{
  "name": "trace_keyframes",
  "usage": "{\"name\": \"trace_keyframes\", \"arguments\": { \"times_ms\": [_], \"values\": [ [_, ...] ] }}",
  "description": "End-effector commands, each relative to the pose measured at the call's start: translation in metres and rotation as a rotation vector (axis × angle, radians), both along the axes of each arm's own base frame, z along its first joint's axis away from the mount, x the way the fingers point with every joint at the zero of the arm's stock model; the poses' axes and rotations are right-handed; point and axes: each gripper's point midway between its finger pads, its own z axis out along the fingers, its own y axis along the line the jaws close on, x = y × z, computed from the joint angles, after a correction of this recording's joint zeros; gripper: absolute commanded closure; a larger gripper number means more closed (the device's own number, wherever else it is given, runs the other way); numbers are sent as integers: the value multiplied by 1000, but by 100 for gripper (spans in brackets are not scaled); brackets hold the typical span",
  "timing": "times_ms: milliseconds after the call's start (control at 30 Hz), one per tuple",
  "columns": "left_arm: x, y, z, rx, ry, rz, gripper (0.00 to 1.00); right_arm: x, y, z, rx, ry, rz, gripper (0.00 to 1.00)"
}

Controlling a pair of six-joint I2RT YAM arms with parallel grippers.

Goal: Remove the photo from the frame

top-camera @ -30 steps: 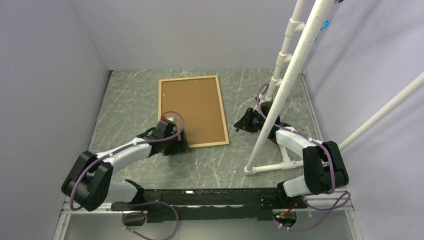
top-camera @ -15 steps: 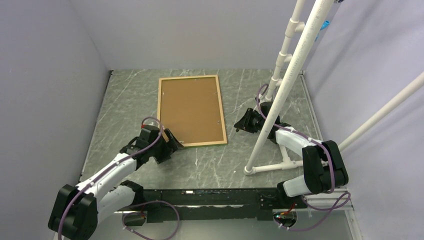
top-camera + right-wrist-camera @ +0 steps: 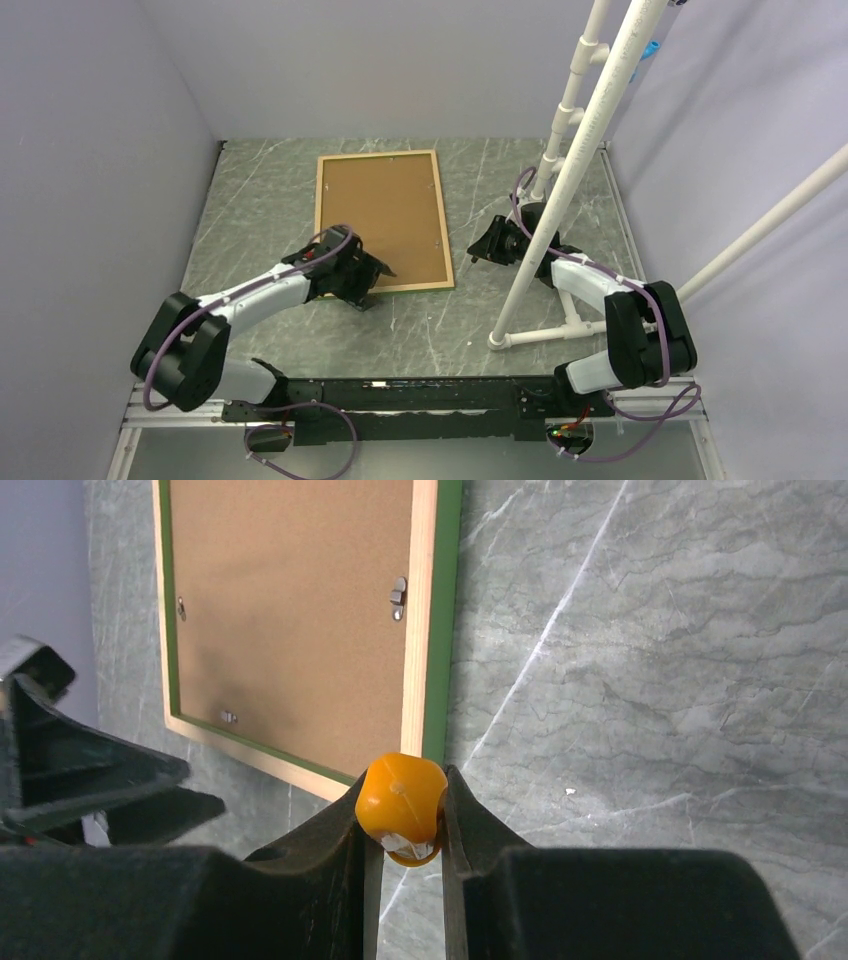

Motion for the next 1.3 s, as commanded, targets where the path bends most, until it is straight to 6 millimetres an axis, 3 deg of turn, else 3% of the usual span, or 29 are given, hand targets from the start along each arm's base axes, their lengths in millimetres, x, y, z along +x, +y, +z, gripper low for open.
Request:
{"name": "trace_keyframes", "arguments": {
  "times_ms": [0,300,500,700,867,1100,1267],
  "values": [
    [-1,-14,-16,-29,141,163,28,2,1,20,1,-87,27,100],
    [-2,-16,-57,38,246,236,31,-6,-5,25,-15,-111,17,100],
    [-3,-12,-68,109,304,249,25,-10,-3,23,1,-102,24,100],
    [-9,3,-74,261,382,256,34,-13,-5,25,-1,-112,20,100],
    [-14,3,-85,315,426,228,58,-15,-7,27,-11,-116,19,100],
    [-25,32,-100,492,328,162,99,-15,-11,31,-28,-136,6,100],
    [-56,58,-114,583,308,14,100,-5,-14,31,-65,-161,1,100]
  ]
}}
